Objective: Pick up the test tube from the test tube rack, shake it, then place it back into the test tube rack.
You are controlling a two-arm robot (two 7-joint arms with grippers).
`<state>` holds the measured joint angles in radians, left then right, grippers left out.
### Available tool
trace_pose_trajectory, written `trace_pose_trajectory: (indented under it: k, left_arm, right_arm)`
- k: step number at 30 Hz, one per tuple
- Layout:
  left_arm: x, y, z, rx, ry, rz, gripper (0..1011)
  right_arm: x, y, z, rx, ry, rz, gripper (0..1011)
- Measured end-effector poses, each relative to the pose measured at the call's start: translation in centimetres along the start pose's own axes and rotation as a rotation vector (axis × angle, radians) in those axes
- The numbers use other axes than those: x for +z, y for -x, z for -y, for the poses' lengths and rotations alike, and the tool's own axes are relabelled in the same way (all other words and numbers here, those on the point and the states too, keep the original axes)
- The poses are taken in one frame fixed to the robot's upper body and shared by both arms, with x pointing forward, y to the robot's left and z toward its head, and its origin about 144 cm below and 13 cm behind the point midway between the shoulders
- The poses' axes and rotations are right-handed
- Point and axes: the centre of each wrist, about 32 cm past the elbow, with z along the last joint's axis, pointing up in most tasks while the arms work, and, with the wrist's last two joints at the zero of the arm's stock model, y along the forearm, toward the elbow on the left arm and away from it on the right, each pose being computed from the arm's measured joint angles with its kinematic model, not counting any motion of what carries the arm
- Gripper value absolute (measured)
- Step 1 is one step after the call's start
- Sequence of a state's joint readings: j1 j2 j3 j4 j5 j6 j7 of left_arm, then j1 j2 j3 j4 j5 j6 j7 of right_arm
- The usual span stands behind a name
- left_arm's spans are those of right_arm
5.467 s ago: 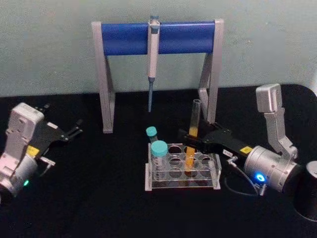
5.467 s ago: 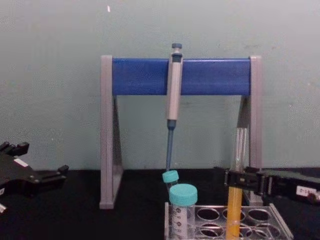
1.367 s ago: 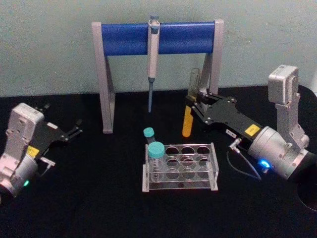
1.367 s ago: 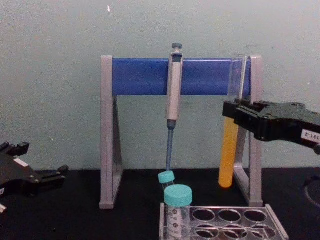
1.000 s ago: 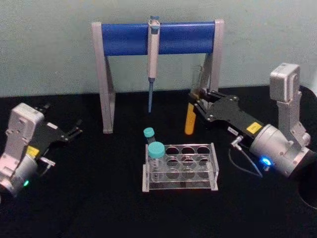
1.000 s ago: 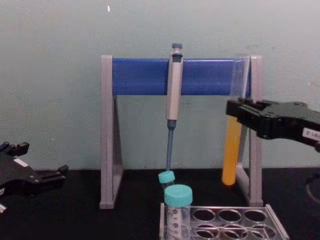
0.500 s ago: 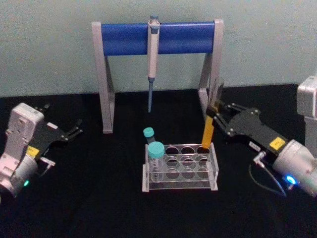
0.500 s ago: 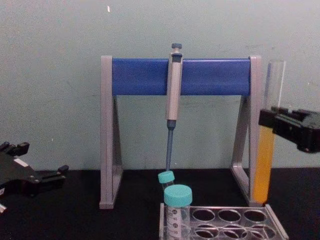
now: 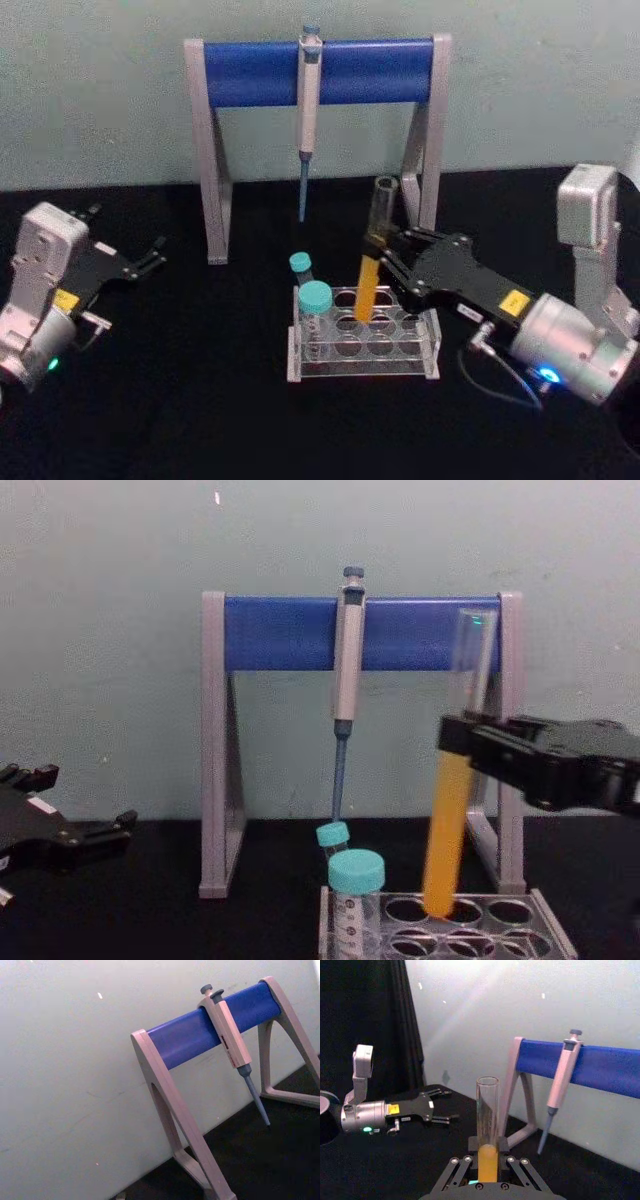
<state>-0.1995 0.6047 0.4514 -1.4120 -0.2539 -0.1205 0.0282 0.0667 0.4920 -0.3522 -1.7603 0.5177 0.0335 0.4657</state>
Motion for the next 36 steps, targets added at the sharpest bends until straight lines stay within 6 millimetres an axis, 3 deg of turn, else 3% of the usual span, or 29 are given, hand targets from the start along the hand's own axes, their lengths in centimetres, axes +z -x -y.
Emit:
trace_pose_trajectory:
  k: [7,14,36]
  left_arm:
    - [0.0,0.0,0.0,0.000,0.000,0.000,1001]
    - [0.0,0.0,0.0,0.000,0.000,0.000,1002]
    - [0.0,0.0,0.0,0.000,0.000,0.000,1001]
  right_arm:
    - [-0.2,-1.0,-2.1,-0.004,-0.018,0.005,228]
    - [-0.3,-2.3,-2.9,-0.060,-0.030,0.019,228]
    - [0.3,-2.9,-1.3,-0.166,-0.033,0.034,228]
